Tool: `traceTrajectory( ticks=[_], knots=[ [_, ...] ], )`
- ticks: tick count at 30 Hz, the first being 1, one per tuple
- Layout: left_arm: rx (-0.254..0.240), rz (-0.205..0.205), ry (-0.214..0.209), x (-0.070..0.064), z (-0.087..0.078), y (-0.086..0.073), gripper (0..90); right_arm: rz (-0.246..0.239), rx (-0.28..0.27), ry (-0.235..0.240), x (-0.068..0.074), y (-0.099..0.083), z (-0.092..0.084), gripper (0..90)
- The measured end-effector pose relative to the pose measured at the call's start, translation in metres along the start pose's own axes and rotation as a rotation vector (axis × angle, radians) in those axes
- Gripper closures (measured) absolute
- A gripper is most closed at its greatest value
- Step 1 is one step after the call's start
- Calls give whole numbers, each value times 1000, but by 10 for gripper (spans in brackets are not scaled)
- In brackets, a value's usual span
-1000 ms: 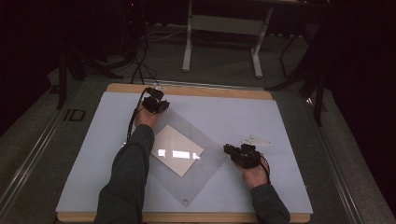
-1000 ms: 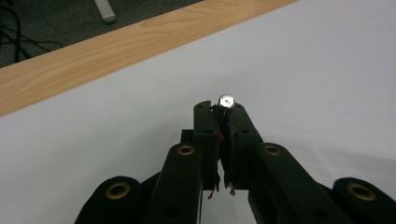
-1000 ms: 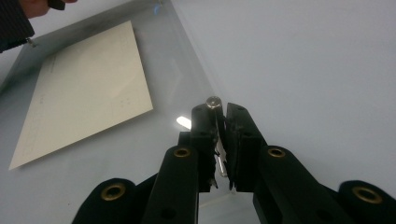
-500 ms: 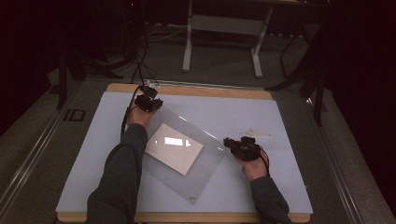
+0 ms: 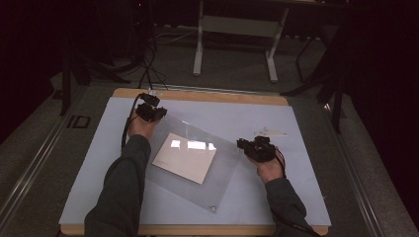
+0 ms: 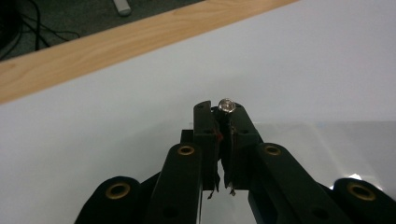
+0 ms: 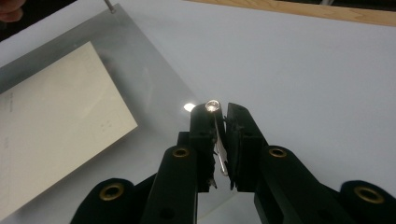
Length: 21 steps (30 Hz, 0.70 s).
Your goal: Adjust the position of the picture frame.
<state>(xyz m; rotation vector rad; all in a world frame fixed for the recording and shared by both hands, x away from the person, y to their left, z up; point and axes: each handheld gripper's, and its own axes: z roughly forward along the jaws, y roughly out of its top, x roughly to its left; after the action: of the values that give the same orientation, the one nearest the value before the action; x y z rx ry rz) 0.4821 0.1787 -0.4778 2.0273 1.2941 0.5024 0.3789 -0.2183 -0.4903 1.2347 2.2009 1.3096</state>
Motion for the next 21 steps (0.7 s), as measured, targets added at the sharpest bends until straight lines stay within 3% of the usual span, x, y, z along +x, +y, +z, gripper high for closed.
traceTrajectory(
  ticks=[21],
  knots=[
    [27,-10,-15,0,-12,-21,852,5,18,-9,-26,19,19,816]
  ],
)
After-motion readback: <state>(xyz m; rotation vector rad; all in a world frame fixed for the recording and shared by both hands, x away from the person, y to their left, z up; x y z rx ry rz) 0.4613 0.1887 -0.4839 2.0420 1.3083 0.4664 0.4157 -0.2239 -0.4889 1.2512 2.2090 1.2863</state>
